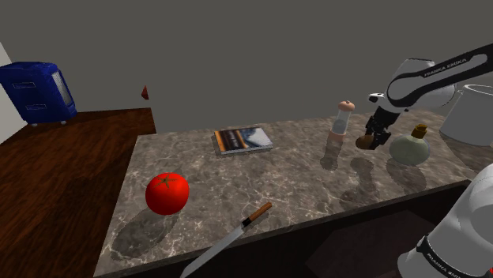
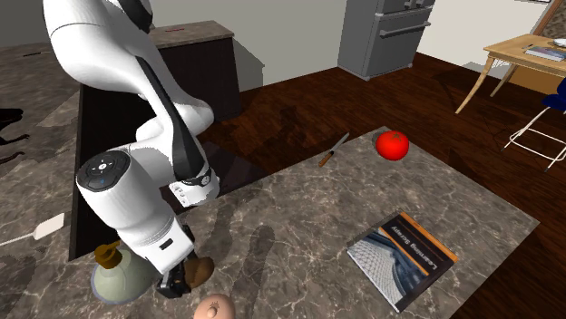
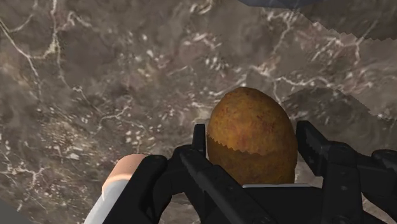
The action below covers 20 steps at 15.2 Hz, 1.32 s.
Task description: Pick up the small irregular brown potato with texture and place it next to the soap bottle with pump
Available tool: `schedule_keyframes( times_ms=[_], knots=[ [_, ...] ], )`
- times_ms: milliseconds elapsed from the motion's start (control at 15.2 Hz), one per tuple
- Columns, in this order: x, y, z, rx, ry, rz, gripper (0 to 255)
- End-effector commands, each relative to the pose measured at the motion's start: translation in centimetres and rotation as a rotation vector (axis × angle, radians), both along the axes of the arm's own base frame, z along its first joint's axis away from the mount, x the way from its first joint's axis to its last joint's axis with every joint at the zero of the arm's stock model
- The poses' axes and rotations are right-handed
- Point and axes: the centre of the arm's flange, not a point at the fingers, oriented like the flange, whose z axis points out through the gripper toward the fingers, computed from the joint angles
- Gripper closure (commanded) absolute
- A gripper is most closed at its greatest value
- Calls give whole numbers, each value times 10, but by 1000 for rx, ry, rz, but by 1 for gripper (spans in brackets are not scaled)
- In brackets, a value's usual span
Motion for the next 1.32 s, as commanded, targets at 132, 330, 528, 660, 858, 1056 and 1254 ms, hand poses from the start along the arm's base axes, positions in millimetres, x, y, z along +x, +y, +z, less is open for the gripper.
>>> schedule_keyframes(
  times_ms=[132, 330, 528, 660, 858, 1056, 1254],
  knots=[
    [-2, -1, -17, 0, -1, 0, 255],
    [-2, -1, -17, 0, -1, 0, 255],
    [-2, -1, -17, 0, -1, 0, 255],
    [-2, -1, -17, 0, -1, 0, 0],
    [-2, -1, -17, 0, -1, 0, 0],
    [-3, -1, -4, 0, -1, 0, 0],
    [-7, -2, 32, 0, -1, 0, 0]
  ],
)
